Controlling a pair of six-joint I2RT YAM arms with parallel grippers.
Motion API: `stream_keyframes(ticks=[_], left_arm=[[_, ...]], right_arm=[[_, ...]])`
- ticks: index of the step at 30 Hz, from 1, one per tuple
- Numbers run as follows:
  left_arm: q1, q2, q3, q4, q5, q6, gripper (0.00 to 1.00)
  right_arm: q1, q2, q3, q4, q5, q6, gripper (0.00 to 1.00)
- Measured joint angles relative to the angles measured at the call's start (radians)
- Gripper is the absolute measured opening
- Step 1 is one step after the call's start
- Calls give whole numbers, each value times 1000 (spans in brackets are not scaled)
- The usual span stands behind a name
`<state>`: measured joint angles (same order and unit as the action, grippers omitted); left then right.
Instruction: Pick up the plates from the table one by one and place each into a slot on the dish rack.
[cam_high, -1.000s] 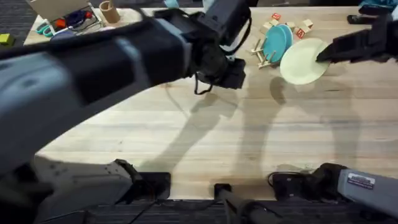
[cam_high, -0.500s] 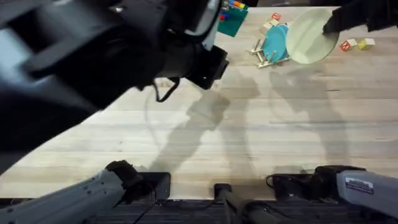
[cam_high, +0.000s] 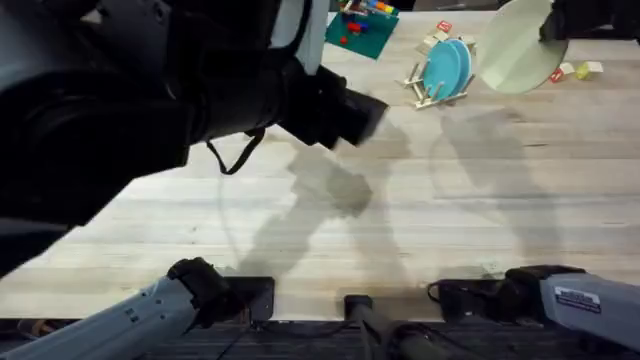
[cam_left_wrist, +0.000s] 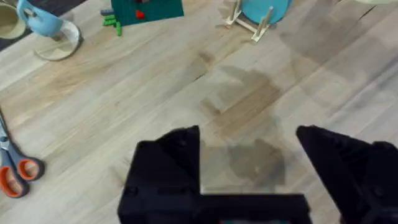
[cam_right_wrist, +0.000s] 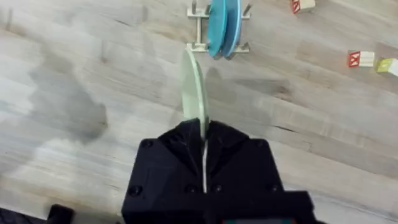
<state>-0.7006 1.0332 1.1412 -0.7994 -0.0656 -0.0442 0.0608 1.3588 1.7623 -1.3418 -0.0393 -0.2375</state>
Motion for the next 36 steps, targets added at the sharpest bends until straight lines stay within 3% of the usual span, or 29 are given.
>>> stream_keyframes(ticks=[1,3,21,36], left_arm=[[0,0,0,0,-1,0,963],[0,0,0,-2,-3,0,991],[0,0,0,-2,-6,1,993],[0,0,0,-5,-6,1,993]], right_arm=[[0,3,7,0,2,3,29],[1,13,21,0,14,11,29],[1,219,241,4,104,36,28],[1,305,249,44,107,36,28]])
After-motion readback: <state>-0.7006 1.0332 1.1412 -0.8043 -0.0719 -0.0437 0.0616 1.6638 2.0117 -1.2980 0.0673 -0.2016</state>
